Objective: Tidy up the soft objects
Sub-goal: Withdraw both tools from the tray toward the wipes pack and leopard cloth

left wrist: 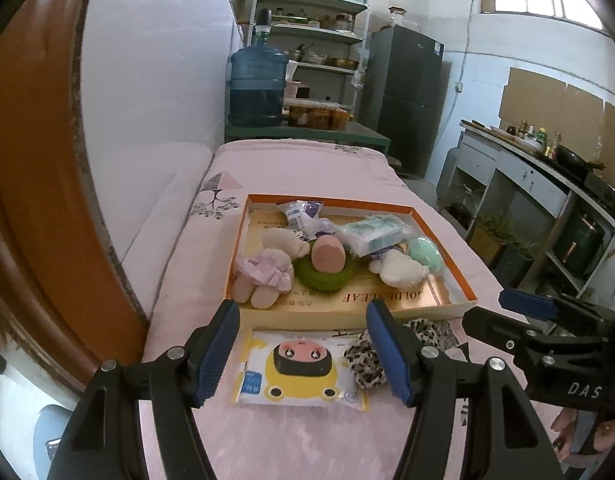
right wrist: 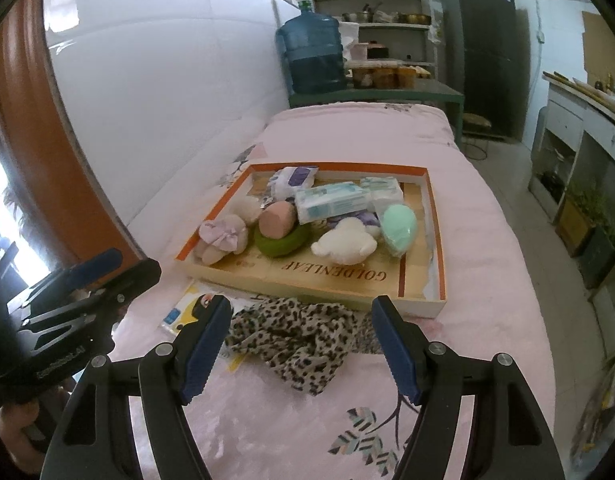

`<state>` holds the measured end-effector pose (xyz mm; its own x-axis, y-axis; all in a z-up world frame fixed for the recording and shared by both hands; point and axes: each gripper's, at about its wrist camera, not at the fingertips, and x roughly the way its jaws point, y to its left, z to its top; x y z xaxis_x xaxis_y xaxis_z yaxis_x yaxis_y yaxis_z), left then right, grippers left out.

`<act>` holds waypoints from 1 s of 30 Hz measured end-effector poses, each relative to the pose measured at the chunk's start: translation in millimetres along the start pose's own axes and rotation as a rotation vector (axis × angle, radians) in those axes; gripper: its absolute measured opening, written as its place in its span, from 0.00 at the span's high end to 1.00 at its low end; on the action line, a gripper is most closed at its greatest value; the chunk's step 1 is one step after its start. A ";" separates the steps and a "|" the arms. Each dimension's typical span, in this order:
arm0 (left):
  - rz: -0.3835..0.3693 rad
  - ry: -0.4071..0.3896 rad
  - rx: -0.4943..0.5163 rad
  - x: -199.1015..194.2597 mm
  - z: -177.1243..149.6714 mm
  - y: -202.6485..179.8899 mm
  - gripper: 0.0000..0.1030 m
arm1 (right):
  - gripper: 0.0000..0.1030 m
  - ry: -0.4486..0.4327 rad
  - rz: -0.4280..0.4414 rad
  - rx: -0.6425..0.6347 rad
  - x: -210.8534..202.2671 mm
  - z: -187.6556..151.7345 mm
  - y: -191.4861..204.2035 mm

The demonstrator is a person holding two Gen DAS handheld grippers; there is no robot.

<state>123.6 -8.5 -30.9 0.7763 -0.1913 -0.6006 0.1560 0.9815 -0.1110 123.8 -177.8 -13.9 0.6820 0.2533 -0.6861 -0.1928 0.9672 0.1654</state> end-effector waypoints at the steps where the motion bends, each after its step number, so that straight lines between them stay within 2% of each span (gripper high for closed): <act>1: 0.004 0.004 -0.002 -0.9 -0.9 1.0 0.37 | 0.28 -0.001 0.002 -0.001 -1.8 -1.2 1.5; 30: 0.034 -0.006 -0.006 -37.1 -40.9 15.4 0.37 | 0.28 0.028 0.046 -0.038 -21.6 -34.9 32.6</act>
<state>72.2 14.0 -42.8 0.7848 -0.1576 -0.5994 0.1254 0.9875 -0.0954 78.2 -152.4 -18.5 0.6516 0.2966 -0.6981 -0.2509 0.9529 0.1707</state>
